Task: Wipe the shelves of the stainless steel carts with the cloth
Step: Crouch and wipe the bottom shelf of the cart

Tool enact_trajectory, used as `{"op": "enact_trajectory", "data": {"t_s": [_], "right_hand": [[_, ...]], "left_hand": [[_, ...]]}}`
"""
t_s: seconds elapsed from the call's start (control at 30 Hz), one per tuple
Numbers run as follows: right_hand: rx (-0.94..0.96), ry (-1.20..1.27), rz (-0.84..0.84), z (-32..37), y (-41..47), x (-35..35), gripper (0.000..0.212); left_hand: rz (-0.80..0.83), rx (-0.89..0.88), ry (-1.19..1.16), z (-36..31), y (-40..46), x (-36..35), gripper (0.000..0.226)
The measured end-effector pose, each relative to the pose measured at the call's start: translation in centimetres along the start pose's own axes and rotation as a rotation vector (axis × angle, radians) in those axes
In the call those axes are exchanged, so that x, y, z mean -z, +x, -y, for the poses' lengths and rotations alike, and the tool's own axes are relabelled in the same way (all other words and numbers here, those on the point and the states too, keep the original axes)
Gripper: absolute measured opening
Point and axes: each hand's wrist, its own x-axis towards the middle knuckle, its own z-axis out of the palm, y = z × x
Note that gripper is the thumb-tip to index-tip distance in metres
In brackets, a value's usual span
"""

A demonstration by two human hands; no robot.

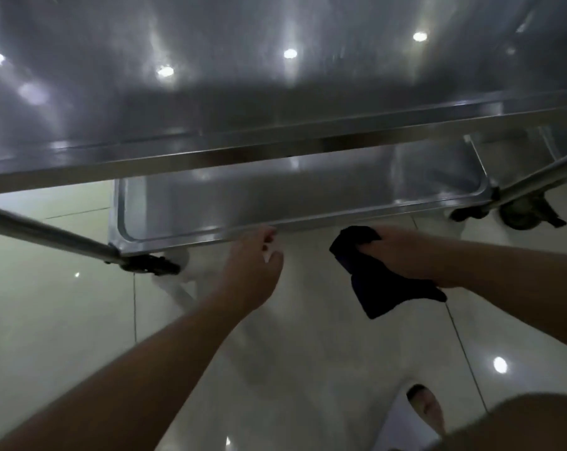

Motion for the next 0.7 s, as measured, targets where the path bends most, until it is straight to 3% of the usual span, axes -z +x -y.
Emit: {"op": "enact_trajectory", "data": {"t_s": [0.2,0.4,0.53,0.7], "right_hand": [[-0.221,0.265,0.047,3.8,-6.9,-5.8,0.04],[-0.395,0.604,-0.055,10.5,-17.0,-10.0,0.018],[-0.465,0.772,-0.108,17.4,-25.0,-10.6,0.01],[-0.422,0.896,-0.073,26.4,-33.6,-9.9,0.019]], "left_hand": [[0.227,0.276,-0.094,-4.2,-9.0,4.4,0.028],[0.384,0.385,-0.281,-12.0,-18.4,11.4,0.02],[0.377,0.488,-0.456,-18.4,-24.3,18.0,0.015],[0.302,0.556,-0.583,-24.6,-28.9,27.6,0.016]]}}
